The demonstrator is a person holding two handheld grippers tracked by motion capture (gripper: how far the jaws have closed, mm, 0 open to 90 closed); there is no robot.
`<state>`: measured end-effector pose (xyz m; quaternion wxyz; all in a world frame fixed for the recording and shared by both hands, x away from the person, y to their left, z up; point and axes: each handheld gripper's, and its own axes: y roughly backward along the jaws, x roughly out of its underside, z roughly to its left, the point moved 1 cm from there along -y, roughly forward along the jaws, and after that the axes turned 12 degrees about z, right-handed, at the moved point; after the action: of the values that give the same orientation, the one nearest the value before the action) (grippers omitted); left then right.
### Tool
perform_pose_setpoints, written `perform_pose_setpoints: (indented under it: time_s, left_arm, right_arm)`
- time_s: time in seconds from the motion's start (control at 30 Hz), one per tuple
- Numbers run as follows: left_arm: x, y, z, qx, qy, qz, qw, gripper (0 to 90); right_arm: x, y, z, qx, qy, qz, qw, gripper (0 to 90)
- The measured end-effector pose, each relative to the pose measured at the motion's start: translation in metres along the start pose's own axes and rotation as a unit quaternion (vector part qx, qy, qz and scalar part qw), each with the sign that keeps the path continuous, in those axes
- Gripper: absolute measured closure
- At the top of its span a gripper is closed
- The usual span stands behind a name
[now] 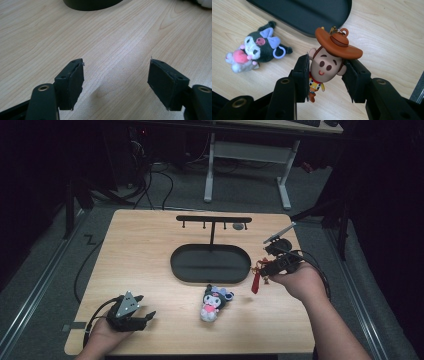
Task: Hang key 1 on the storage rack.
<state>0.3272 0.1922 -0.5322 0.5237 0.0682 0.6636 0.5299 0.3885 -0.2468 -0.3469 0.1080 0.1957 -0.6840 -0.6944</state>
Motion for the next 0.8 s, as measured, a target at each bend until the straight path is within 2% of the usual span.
perform_pose_setpoints:
  time_s: [0.4, 0.8]
  left_arm:
    - [0.0, 0.001, 0.001, 0.001, 0.001, 0.001, 1.0, 29.2]
    - [0.0, 0.001, 0.001, 0.002, 0.001, 0.001, 1.0, 29.3]
  right_arm:
    - [-0.015, 0.002, 0.004, 0.003, 0.004, -0.003, 1.0, 58.4]
    - [-0.025, 0.005, 0.002, 0.007, 0.003, 0.0, 1.0, 58.5]
